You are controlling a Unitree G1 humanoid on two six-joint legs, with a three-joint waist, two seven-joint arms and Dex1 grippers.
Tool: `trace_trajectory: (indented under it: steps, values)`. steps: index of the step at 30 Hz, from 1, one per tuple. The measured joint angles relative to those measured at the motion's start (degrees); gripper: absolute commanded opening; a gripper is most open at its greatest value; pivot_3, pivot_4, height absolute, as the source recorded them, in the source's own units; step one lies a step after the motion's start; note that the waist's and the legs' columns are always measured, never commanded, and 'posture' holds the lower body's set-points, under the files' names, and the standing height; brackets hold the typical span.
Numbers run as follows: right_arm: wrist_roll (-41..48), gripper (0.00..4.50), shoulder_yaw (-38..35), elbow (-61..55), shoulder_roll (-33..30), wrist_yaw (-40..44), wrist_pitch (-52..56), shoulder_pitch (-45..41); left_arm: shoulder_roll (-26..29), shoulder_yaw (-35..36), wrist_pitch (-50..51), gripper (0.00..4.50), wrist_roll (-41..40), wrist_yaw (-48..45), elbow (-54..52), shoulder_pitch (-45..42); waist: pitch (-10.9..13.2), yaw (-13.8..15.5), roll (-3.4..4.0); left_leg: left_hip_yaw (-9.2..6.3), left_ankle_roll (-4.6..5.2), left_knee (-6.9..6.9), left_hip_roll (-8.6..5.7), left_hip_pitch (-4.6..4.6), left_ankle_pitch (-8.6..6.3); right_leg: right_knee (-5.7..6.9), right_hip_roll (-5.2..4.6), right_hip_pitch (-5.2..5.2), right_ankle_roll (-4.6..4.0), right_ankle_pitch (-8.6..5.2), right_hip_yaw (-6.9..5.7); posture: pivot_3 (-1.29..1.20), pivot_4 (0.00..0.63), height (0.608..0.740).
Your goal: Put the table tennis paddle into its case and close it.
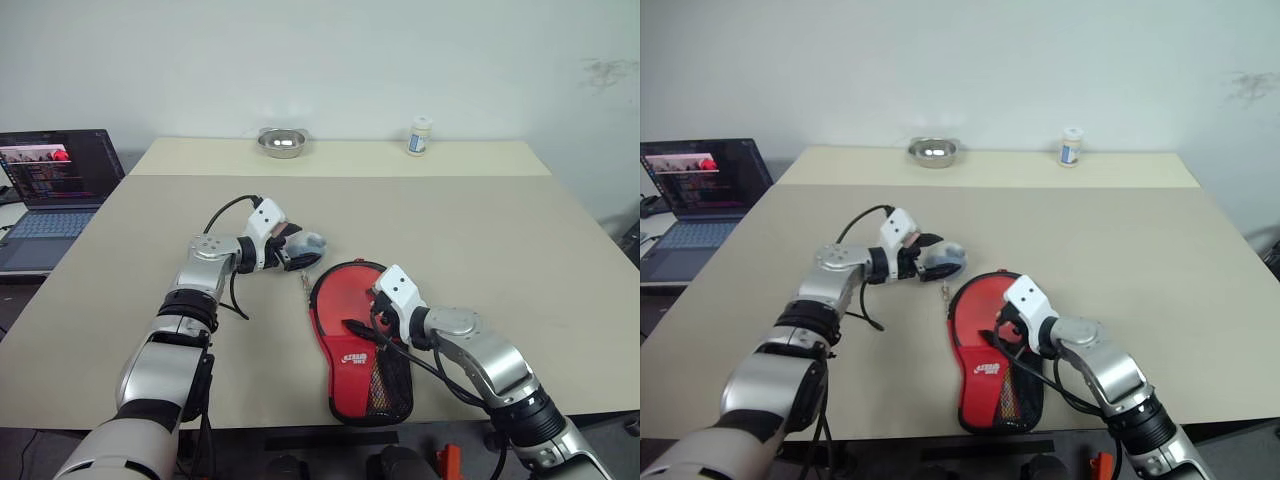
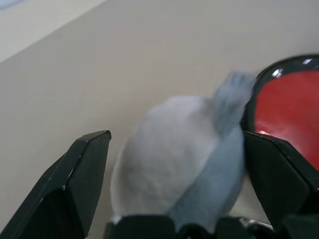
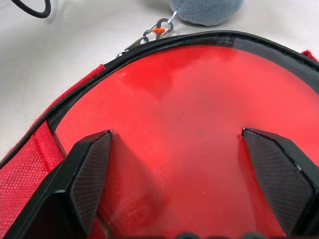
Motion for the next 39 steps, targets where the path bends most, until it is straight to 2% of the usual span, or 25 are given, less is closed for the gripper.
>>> trace_trajectory:
  steps: [10,11,13,17,20,24,33,39]
  values:
    - [-0.7,4.5,-0.2,0.2,1.3,-0.9,-0.3,0.1,-3.7,-1.2,-0.4,4.46,4.3,3.5,8.1,-1.8,0.0,0.0,0.0,0.0,0.0,0.0,0.01,0.0,0.0,0.02,0.01,-0.01,0.0,0.0,-0.01,0.0,0.15,0.74]
    - [-1.1,4.5,-0.2,0.2,1.4,-1.0,-0.4,0.1,-3.8,-1.2,-0.5,4.3,4.6,3.9,8.5,-1.9,0.0,0.0,0.0,0.0,0.0,0.0,0.0,0.0,0.0,0.01,0.0,-0.01,0.0,0.0,-0.01,0.0,0.15,0.74]
    - [-1.5,4.5,-0.2,0.3,1.4,-1.1,-0.4,0.0,-4.3,-1.2,-0.7,3.9,4.9,5.0,9.0,-2.0,0.0,0.1,-0.01,0.0,0.0,0.0,-0.03,0.0,0.0,0.01,-0.03,0.0,0.0,0.0,-0.01,0.0,0.15,0.74]
    - [-2.3,4.5,0.1,0.3,1.6,-1.1,-0.4,0.0,-4.6,-1.2,-0.7,2.46,5.5,6.0,9.2,-2.1,0.0,0.1,-0.02,0.0,0.0,0.01,-0.05,0.02,0.0,0.03,-0.05,0.01,0.0,0.0,-0.01,0.0,0.15,0.74]
    - [-2.7,4.5,0.6,0.3,1.9,-1.3,-0.4,0.0,-4.6,-0.9,-0.7,1.57,5.5,6.0,9.2,-2.1,0.0,0.1,-0.02,-0.01,0.0,0.01,-0.05,0.03,0.0,0.04,-0.05,0.02,0.0,0.0,-0.02,0.0,0.15,0.74]
    - [-3.4,4.5,1.8,0.1,3.1,-1.6,-0.3,0.3,-4.6,-0.4,-0.7,0.69,5.5,6.0,9.2,-2.1,-0.1,0.1,-0.04,-0.01,0.0,0.01,-0.05,0.06,0.0,0.04,-0.06,0.06,0.0,0.0,-0.02,0.0,0.15,0.74]
    - [-3.2,4.5,2.2,-3.2,1.8,-0.9,2.8,2.1,-5.1,-0.5,-0.7,0.57,5.8,7.1,9.1,-2.2,-0.3,0.1,-0.09,-0.03,0.0,0.01,-0.09,0.09,0.0,0.04,-0.11,0.1,0.0,0.0,-0.03,0.0,0.15,0.74]
    - [-2.9,4.5,1.8,-3.4,1.2,-0.5,4.8,2.3,-7.5,-1.7,-0.7,0.57,8.3,11.5,11.2,-4.4,-0.5,0.5,-0.25,-0.15,-0.01,0.03,-0.26,0.16,0.0,0.03,-0.22,0.25,0.01,-0.01,-0.14,0.0,0.15,0.74]
